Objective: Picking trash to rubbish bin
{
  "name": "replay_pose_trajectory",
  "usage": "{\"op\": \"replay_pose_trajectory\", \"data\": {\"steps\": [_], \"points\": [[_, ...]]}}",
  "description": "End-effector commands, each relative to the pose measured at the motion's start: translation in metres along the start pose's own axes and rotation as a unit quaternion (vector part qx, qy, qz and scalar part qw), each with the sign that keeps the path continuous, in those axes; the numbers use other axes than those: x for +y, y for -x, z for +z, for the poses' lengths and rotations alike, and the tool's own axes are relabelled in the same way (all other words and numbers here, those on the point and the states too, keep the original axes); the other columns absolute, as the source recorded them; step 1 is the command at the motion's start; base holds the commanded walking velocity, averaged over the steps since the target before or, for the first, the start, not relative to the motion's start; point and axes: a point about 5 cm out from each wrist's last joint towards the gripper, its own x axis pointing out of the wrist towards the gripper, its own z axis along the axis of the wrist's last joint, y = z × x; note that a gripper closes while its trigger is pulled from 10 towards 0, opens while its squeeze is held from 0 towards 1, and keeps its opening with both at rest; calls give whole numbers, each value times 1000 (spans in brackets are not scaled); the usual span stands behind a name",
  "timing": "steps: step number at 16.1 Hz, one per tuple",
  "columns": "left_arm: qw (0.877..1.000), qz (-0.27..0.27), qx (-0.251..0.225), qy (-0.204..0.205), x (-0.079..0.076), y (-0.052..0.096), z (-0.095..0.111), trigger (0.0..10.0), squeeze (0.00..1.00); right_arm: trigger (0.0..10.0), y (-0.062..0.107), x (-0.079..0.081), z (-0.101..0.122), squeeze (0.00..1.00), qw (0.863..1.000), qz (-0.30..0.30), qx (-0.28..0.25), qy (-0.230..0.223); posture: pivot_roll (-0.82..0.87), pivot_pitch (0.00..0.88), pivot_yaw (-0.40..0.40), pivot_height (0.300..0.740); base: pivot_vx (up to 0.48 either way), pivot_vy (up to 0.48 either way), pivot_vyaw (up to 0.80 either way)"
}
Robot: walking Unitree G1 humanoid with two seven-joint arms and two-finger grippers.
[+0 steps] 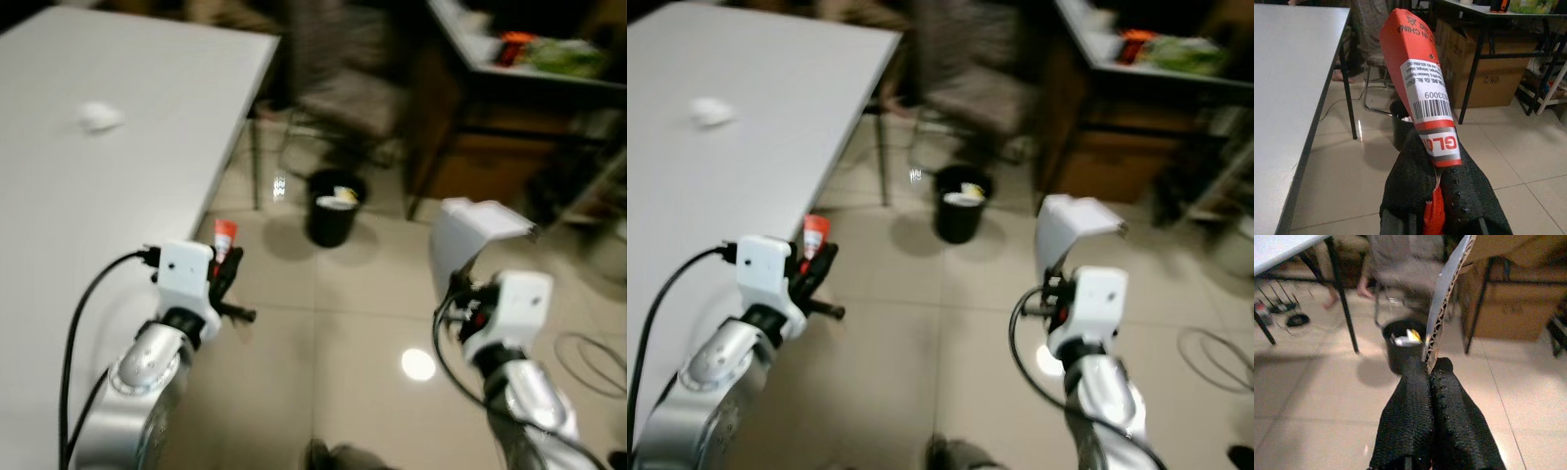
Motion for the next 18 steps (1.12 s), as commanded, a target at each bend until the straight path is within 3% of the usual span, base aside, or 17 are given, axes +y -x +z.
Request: {"op": "replay_pose_trajectory", "data": {"steps": [1, 6, 10, 18], "points": [[1000, -6, -6, -7, -2, 0, -2, 10000, 0, 10000, -2, -3, -5, 0, 1000, -1, 10, 10, -49, 110, -54, 740, 0, 0, -800], [998, -43, -12, -33, -6, 0, -6, 10000, 0, 10000, -5, 0, -11, 0, 1000, 6, 23, 8, -51, 114, -51, 740, 187, 0, -800], [998, -48, 8, -46, -6, -4, -19, 10000, 0, 10000, -11, 6, -24, 0, 998, 33, 45, 28, -49, 114, -48, 740, 427, 0, 0], [998, -39, 26, -40, 0, -7, -34, 10000, 0, 10000, -18, 11, -25, 0, 997, 49, 41, 34, -52, 117, -46, 740, 428, 0, 0]]}}
